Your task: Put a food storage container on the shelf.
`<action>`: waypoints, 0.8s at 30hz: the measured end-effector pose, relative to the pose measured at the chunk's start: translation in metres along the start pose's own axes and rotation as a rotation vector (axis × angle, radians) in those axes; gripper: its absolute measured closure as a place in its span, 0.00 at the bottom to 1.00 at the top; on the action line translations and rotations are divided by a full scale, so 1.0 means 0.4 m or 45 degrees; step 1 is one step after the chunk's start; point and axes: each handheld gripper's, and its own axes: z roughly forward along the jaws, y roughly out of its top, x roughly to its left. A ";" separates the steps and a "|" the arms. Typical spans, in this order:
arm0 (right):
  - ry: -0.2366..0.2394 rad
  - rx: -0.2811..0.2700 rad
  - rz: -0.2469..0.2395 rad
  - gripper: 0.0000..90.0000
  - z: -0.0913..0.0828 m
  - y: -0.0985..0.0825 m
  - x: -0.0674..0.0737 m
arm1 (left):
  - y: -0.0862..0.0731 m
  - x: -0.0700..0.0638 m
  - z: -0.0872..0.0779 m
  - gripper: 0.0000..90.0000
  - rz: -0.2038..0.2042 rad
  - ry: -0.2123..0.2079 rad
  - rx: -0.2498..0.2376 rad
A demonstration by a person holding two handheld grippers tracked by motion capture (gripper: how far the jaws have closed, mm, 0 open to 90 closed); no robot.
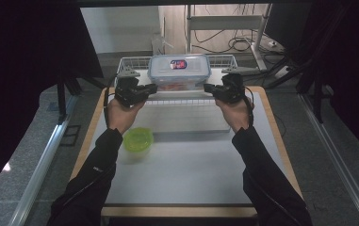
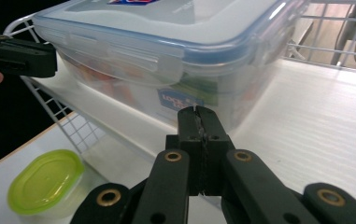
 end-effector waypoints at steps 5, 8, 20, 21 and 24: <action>-0.024 -0.004 0.026 1.00 0.013 0.001 -0.018 | -0.003 0.012 0.012 0.92 -0.026 0.019 0.008; -0.026 -0.004 0.038 1.00 0.019 0.003 -0.025 | -0.004 0.017 0.015 0.91 -0.033 0.014 0.009; 0.007 -0.012 0.009 0.92 0.001 -0.005 -0.003 | -0.027 -0.011 -0.021 0.87 0.012 -0.042 -0.005; 0.017 -0.011 0.002 0.90 -0.002 -0.008 0.001 | -0.034 -0.015 -0.026 0.85 0.020 -0.049 -0.006; 0.031 -0.007 -0.027 0.83 -0.013 -0.017 0.014 | -0.057 -0.025 -0.041 0.78 0.026 -0.061 -0.006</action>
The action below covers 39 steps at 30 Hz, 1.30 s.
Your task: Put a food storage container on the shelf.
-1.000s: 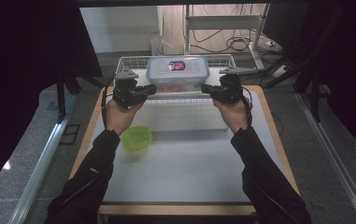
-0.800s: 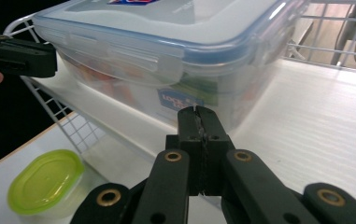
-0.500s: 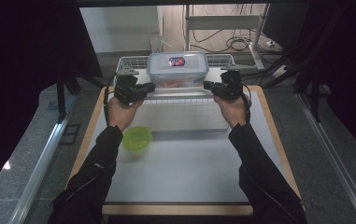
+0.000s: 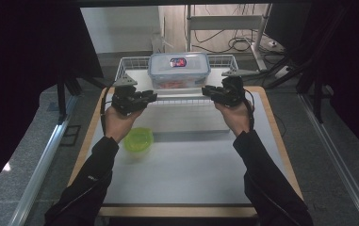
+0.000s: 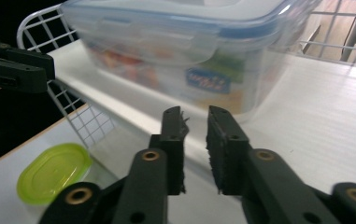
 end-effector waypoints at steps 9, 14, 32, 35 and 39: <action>0.037 0.032 -0.079 0.53 -0.024 -0.050 0.044 | -0.079 -0.025 -0.047 0.48 0.029 -0.007 0.004; 0.042 0.052 -0.122 0.36 -0.037 -0.092 0.064 | -0.127 -0.039 -0.068 0.28 0.065 0.005 0.014; 0.088 0.186 -0.177 0.05 -0.054 -0.273 0.082 | -0.325 -0.062 -0.101 0.04 0.064 0.007 0.041; 0.093 0.189 -0.162 0.05 -0.064 -0.303 0.084 | -0.346 -0.069 -0.104 0.02 0.046 -0.022 0.037; 0.095 0.191 -0.158 0.05 -0.079 -0.345 0.086 | -0.370 -0.077 -0.106 0.02 0.023 -0.030 0.065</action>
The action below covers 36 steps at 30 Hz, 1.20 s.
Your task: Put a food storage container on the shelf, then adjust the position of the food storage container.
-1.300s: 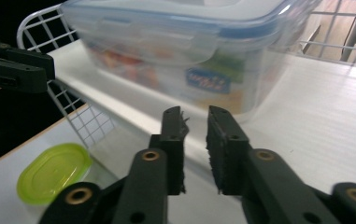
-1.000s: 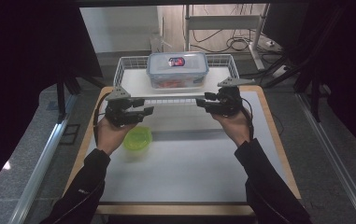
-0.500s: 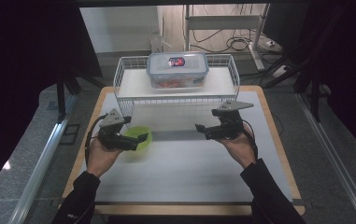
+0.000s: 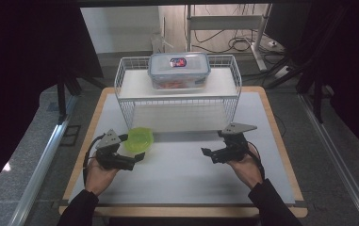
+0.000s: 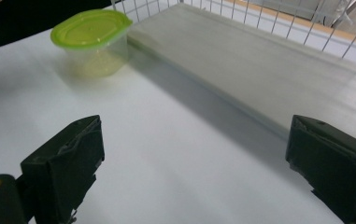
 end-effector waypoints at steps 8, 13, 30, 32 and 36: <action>-0.012 0.049 -0.026 0.05 -0.010 -0.070 0.023 | -0.032 -0.014 0.000 0.02 -0.006 0.009 0.030; -0.027 0.100 -0.045 0.05 -0.002 -0.092 0.025 | -0.033 -0.017 0.005 0.02 -0.010 0.023 0.064; -0.041 0.150 0.007 0.09 0.016 -0.110 0.000 | -0.001 0.054 0.004 0.60 -0.096 0.122 0.083; -0.039 0.156 0.002 0.09 0.018 -0.110 0.001 | 0.007 0.071 0.010 0.70 -0.100 0.134 0.098; -0.037 0.159 0.002 0.10 0.021 -0.111 0.001 | 0.017 0.111 0.022 0.92 -0.102 0.155 0.119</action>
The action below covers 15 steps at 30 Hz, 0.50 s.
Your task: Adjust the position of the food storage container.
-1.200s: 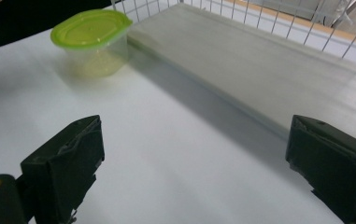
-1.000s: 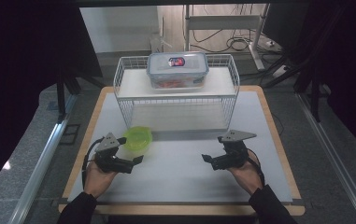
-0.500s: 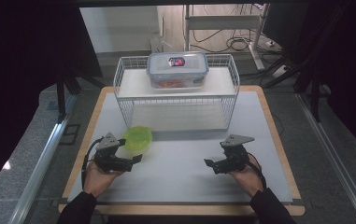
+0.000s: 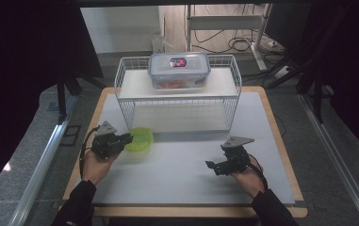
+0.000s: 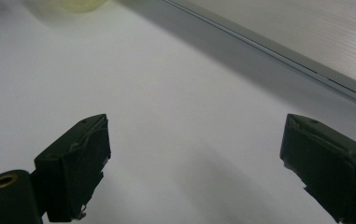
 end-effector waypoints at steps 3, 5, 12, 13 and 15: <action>0.000 0.006 -0.002 0.10 0.003 0.000 -0.001 | 0.010 0.033 0.014 1.00 -0.025 0.013 -0.006; 0.000 0.012 -0.004 0.10 0.004 -0.001 -0.001 | 0.015 0.052 0.024 1.00 -0.034 0.030 -0.010; -0.002 0.009 -0.002 0.11 0.003 -0.001 -0.002 | 0.014 0.098 0.064 1.00 -0.077 0.087 0.020; 0.000 0.010 -0.002 0.11 0.004 -0.001 -0.002 | 0.011 0.102 0.068 1.00 -0.085 0.093 0.025; 0.002 0.013 -0.001 0.11 0.004 -0.002 -0.002 | 0.006 0.108 0.075 1.00 -0.097 0.094 0.038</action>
